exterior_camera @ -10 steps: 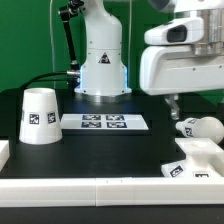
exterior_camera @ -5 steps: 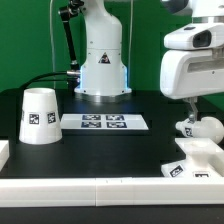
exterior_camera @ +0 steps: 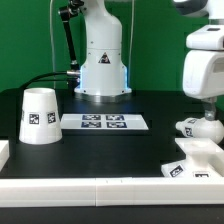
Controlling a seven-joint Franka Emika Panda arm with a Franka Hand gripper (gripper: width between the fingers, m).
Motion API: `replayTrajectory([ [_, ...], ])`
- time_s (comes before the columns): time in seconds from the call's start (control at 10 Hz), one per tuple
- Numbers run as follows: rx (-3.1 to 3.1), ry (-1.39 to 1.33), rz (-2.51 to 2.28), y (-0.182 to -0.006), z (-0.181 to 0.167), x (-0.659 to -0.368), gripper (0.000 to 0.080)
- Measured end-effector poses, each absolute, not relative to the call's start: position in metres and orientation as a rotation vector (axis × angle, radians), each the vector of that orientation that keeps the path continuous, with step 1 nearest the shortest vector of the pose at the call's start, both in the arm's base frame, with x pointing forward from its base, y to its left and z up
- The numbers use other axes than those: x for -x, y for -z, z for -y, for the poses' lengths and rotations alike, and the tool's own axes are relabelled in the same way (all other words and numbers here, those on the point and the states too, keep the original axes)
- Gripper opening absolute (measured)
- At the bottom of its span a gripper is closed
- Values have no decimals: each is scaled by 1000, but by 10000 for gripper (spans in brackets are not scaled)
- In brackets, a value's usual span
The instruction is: Assemble lamp
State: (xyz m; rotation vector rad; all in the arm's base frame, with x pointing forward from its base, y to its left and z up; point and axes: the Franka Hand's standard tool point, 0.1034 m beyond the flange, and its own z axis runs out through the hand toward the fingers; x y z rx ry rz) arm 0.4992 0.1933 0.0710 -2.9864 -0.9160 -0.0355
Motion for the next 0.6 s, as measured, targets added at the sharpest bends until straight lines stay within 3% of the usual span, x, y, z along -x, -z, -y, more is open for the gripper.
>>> replayTrajectory([
  [0.6,2956,64,1021,-63,-189,-487,699],
])
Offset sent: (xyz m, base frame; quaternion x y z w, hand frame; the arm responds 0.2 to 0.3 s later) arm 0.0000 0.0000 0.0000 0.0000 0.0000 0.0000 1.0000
